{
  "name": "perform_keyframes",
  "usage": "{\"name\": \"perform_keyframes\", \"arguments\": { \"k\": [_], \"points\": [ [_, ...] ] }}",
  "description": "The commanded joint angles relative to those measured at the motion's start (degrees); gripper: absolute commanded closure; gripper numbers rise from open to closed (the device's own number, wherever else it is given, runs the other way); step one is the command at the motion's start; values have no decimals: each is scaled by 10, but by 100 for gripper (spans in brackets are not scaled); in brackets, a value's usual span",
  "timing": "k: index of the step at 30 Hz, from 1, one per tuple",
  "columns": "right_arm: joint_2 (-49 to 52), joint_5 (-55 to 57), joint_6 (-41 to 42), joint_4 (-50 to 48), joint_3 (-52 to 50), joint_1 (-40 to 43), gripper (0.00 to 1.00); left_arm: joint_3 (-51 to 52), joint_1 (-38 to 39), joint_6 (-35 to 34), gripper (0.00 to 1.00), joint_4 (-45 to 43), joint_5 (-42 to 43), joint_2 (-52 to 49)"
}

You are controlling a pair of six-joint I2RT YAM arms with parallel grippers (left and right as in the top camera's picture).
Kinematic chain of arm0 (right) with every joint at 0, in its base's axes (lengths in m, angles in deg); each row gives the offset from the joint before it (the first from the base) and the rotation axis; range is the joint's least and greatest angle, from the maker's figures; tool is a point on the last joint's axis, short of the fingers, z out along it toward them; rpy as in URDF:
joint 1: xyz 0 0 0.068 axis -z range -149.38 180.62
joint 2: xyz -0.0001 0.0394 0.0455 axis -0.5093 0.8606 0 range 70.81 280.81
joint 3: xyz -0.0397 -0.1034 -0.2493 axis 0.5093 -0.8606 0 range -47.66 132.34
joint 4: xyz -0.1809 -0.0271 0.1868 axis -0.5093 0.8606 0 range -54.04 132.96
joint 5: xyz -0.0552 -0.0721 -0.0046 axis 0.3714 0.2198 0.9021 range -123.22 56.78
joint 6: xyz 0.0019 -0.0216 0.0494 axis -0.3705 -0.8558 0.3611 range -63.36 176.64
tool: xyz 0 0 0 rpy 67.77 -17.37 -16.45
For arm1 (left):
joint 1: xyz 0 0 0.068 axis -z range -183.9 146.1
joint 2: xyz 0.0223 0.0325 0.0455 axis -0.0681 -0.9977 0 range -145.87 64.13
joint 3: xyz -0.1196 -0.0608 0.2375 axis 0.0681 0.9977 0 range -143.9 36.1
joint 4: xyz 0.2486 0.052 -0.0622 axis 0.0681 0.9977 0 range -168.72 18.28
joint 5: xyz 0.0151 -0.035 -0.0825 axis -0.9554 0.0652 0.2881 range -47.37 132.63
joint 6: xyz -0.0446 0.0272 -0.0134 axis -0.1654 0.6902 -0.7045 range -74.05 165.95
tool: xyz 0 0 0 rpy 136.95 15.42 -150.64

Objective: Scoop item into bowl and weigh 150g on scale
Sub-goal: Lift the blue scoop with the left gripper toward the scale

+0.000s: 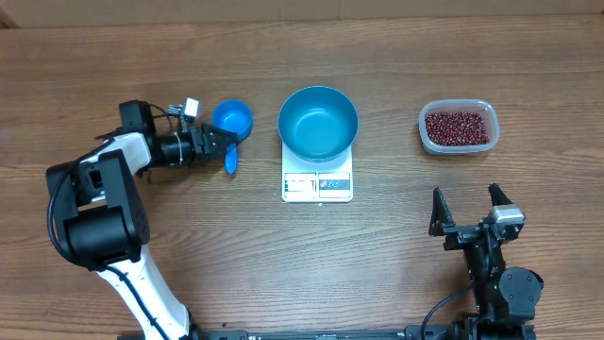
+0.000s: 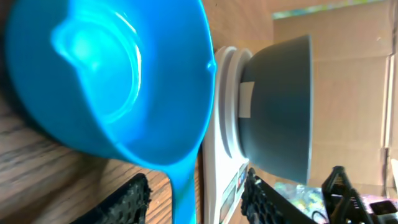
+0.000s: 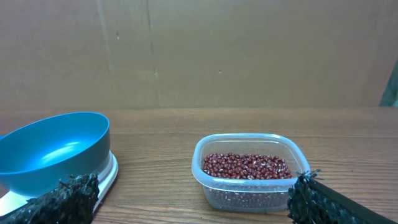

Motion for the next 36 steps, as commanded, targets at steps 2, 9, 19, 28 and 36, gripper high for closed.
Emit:
{"name": "perform_keyframes", "arguments": {
  "k": [2,9,19,28,36],
  "points": [
    [-5,2,-2,-3,-6,-3,0,4,10,-2,53,-1,14,-3],
    [-5,2,-2,-2,-6,-3,0,4,16,-26,46,-2,33,-3],
    [-5,2,-2,-2,-6,-3,0,4,46,-77,43,-7,26,-3],
    [-5,2,-2,-2,-6,-3,0,4,30,-76,46,-18,-28,-3],
    [-5,2,-2,-3,-6,-3,0,4,10,-76,51,-28,-27,-3]
  ]
}}
